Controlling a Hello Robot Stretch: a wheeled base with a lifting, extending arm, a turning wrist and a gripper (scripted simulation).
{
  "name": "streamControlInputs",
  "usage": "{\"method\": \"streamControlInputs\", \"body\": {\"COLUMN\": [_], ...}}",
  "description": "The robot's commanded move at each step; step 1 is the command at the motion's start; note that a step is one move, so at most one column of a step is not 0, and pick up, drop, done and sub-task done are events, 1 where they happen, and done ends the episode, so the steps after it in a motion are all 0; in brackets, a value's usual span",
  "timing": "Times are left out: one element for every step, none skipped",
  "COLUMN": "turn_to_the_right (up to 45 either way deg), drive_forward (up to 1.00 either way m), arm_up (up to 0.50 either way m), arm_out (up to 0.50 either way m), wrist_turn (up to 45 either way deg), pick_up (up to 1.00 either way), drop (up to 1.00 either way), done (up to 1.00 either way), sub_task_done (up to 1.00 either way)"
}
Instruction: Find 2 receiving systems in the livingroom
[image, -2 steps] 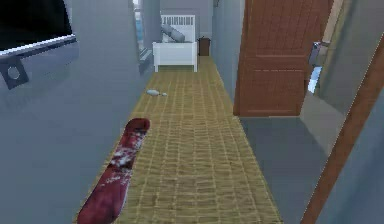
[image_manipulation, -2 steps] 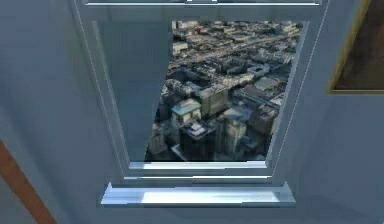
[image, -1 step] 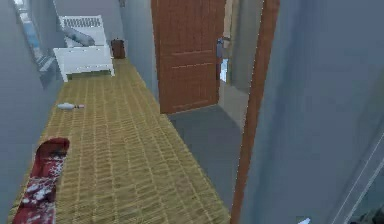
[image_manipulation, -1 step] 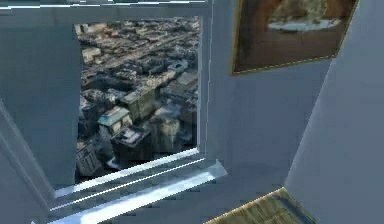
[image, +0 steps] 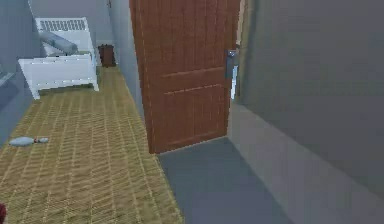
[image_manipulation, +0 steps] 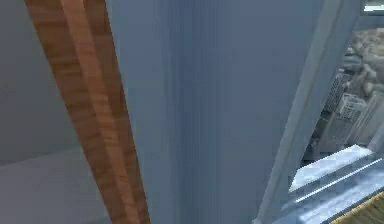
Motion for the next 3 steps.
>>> {"method": "streamControlInputs", "body": {"turn_to_the_right": [39.0,0.0,-18.0], "drive_forward": [0.00,0.05,0.00], "arm_up": [0.00,0.00,0.00], "arm_out": [0.00,0.00,0.00], "wrist_turn": [0.0,0.0,0.0], "pick_up": [0.00,0.00,0.00], "drop": [0.00,0.00,0.00], "done": [0.00,0.00,0.00], "sub_task_done": [0.00,0.00,0.00]}}
